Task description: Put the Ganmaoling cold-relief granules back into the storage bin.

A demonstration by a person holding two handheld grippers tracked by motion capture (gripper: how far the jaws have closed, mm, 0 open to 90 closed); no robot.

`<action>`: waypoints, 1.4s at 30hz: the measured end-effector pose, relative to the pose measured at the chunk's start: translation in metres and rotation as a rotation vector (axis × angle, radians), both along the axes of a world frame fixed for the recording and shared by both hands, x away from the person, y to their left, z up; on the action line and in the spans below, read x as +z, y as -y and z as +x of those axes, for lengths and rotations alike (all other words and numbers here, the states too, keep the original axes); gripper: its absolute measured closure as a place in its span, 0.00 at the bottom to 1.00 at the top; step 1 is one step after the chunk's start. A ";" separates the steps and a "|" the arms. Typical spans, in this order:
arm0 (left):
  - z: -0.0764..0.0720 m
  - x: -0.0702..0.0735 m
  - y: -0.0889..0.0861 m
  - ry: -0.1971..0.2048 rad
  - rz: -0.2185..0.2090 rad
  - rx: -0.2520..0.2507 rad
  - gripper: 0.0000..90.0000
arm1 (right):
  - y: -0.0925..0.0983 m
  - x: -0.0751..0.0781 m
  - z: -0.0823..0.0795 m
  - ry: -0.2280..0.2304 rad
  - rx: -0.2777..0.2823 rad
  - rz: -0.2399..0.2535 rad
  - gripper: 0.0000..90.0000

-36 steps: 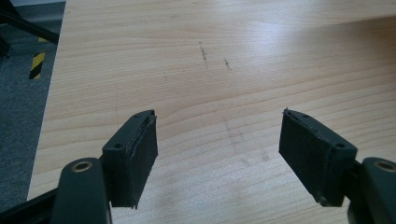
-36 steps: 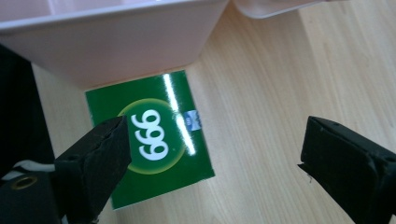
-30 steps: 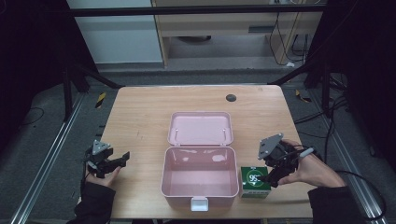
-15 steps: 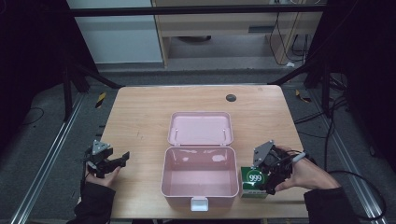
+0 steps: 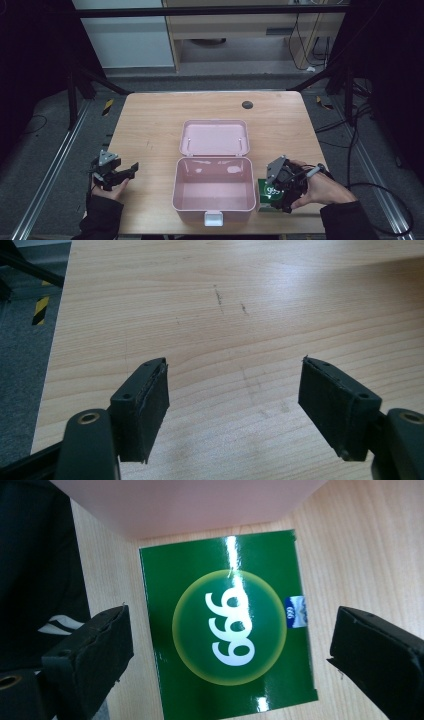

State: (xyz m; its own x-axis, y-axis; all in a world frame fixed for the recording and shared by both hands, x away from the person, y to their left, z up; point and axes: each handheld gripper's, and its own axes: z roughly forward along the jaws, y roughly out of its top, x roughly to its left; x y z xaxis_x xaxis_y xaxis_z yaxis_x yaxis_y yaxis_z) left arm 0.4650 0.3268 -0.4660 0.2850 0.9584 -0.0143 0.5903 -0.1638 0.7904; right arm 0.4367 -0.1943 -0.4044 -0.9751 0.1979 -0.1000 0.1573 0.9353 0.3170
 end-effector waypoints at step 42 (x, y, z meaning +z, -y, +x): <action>0.001 -0.001 0.001 -0.004 0.009 0.002 0.31 | -0.006 -0.040 0.010 -0.064 0.016 -0.037 0.13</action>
